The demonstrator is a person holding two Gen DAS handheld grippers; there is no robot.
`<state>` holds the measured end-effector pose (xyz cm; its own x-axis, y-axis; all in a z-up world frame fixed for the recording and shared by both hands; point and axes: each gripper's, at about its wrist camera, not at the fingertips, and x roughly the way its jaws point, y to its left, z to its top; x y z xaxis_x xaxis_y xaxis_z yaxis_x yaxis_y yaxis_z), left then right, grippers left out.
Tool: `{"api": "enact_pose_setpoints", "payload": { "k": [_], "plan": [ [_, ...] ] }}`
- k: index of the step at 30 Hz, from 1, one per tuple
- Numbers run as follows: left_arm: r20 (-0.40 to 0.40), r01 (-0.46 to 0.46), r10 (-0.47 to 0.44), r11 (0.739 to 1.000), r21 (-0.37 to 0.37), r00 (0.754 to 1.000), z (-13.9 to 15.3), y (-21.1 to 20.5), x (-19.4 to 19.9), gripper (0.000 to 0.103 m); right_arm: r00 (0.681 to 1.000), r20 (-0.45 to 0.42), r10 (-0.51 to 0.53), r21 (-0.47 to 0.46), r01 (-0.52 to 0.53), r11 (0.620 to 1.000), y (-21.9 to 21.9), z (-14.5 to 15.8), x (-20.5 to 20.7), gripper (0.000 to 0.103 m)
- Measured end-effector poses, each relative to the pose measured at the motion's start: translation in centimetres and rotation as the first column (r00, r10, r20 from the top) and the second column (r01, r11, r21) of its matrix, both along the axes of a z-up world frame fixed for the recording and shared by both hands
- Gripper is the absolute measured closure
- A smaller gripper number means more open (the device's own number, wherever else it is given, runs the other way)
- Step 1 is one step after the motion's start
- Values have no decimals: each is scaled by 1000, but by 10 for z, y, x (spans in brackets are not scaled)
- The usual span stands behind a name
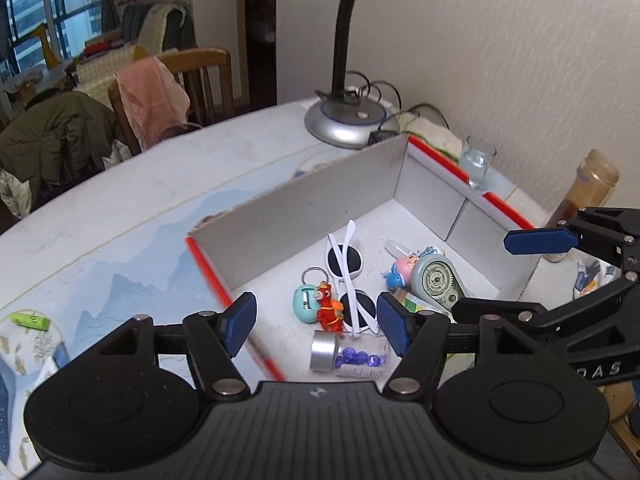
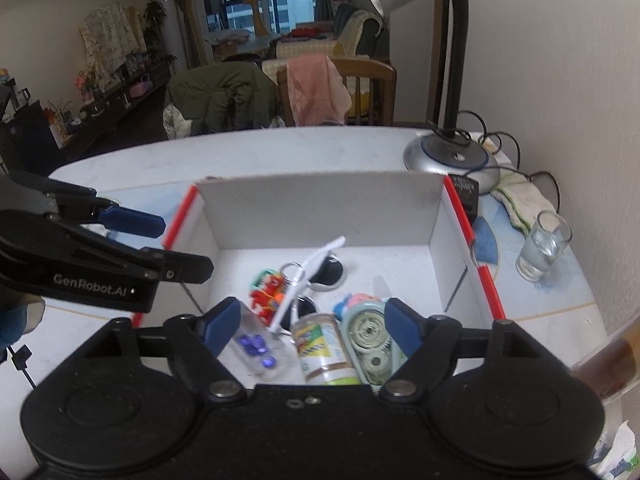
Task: Organize rigid objects
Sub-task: 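Withdraw both tools from the box toward the yellow box and binder clip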
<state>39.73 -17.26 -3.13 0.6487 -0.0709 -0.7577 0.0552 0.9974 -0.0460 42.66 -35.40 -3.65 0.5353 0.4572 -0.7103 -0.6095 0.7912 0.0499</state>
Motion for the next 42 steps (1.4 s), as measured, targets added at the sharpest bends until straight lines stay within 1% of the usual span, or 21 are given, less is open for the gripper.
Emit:
{"api": "enact_pose_setpoints", "payload": {
  "k": [4, 6, 12, 15, 17, 20, 22, 26, 28, 32, 33, 36, 39, 42],
  "plan": [
    [48, -8, 9, 1000, -22, 999, 12, 13, -24, 29, 1000, 20, -3, 25, 3, 1000, 7, 11, -15, 16],
    [72, -12, 14, 1000, -26, 997, 18, 21, -36, 29, 1000, 25, -4, 45, 3, 999, 10, 16, -23, 14],
    [124, -37, 44, 997, -61, 991, 30, 46, -70, 28, 999, 46, -4, 108, -1, 994, 23, 29, -49, 12],
    [139, -42, 52, 996, -74, 989, 33, 60, -89, 22, 999, 45, -13, 137, 6, 991, 32, 35, -60, 10],
    [148, -41, 53, 996, -84, 988, 34, 70, -101, 21, 999, 41, -10, 153, 3, 988, 40, 38, -68, 10],
    [150, -55, 69, 994, -95, 986, 32, 87, -117, 19, 999, 35, -2, 159, -4, 987, 55, 38, -82, 8],
    [152, -65, 81, 992, -105, 985, 31, 98, -129, 14, 1000, 29, 6, 166, -10, 986, 66, 38, -91, 6],
    [161, -97, 113, 990, -105, 980, 26, 122, -148, 9, 1000, 17, 19, 165, -22, 986, 90, 36, -105, 5],
    [168, -113, 130, 988, -107, 977, 24, 135, -157, 4, 1000, 10, 26, 163, -28, 986, 101, 34, -111, 5],
    [176, -143, 161, 983, -113, 971, 17, 163, -174, 2, 1000, -1, 26, 154, -25, 988, 124, 30, -123, 3],
    [176, -153, 171, 982, -109, 969, 15, 170, -177, 1, 1000, -5, 26, 154, -25, 988, 129, 30, -126, 2],
    [185, -187, 201, 978, -92, 962, 8, 188, -187, 0, 999, -16, 29, 148, -26, 989, 146, 26, -132, 2],
    [176, -201, 216, 975, -95, 961, -1, 207, -193, 0, 999, -35, 32, 144, -27, 989, 161, 21, -134, 2],
    [150, -199, 210, 976, -86, 966, -11, 224, -196, 0, 998, -53, 35, 130, -28, 991, 177, 15, -136, 2]
  ]
}}
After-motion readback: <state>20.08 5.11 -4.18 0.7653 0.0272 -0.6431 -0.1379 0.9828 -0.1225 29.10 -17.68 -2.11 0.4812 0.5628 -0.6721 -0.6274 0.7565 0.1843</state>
